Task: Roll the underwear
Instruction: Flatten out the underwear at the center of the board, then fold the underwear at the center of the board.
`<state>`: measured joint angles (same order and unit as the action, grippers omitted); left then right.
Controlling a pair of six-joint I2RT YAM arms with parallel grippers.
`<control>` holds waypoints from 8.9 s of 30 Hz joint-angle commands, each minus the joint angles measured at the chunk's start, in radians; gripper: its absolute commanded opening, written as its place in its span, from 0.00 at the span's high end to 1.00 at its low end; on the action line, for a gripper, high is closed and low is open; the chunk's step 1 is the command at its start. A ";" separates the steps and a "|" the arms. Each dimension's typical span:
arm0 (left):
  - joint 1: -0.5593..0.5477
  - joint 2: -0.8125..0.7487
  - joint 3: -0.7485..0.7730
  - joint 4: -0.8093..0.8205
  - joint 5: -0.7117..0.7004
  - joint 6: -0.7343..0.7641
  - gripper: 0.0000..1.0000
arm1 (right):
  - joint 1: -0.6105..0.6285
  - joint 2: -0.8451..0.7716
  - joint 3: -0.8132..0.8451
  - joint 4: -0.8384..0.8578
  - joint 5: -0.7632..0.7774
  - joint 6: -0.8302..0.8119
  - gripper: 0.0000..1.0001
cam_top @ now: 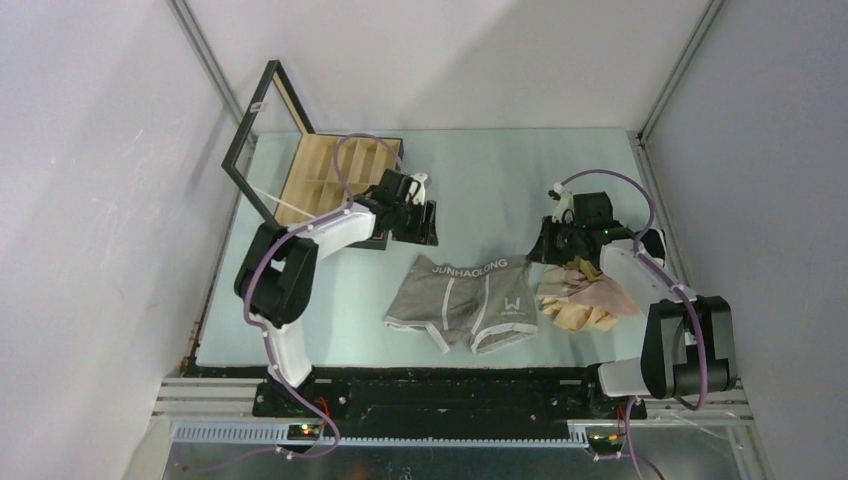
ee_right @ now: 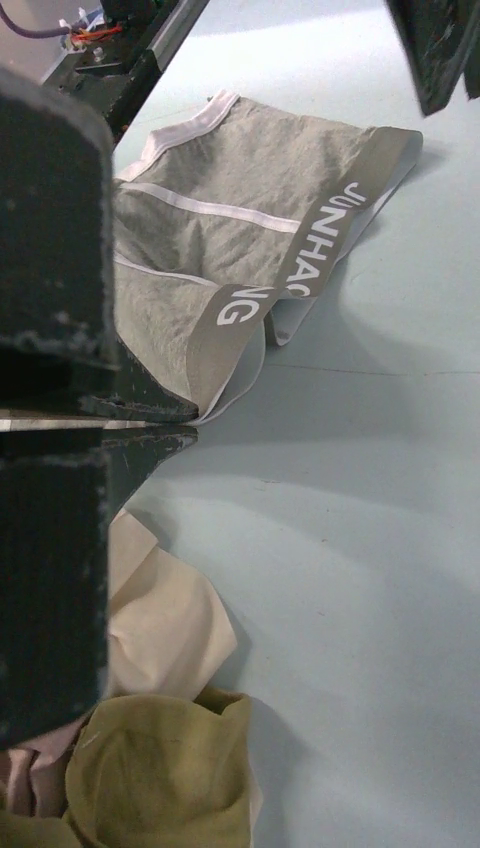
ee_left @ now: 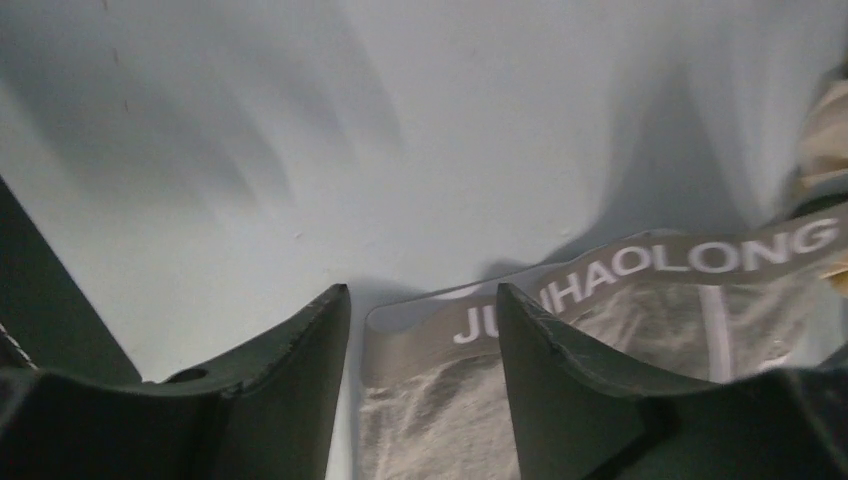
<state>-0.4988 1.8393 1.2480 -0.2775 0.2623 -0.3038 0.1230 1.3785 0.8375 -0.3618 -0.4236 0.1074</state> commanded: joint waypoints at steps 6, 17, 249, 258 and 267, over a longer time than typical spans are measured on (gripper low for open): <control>0.010 -0.062 -0.032 -0.187 -0.052 0.102 0.38 | -0.018 -0.082 -0.035 0.027 0.024 0.048 1.00; 0.015 0.054 0.020 -0.198 -0.028 0.138 0.60 | -0.025 -0.068 -0.046 0.046 0.016 0.058 1.00; -0.205 0.339 0.592 -0.143 -0.130 -0.114 1.00 | 0.307 0.042 -0.019 -0.013 -0.261 -0.181 1.00; -0.205 0.343 0.633 -0.177 -0.174 -0.094 1.00 | 0.309 0.076 -0.009 0.003 -0.242 -0.134 1.00; -0.179 0.269 0.591 -0.211 -0.141 -0.036 1.00 | 0.337 0.043 -0.009 0.022 -0.281 -0.066 1.00</control>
<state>-0.7029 2.1860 1.8393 -0.4953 0.1310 -0.3985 0.4377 1.4525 0.8154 -0.3458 -0.6647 -0.0006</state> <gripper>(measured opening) 0.008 0.010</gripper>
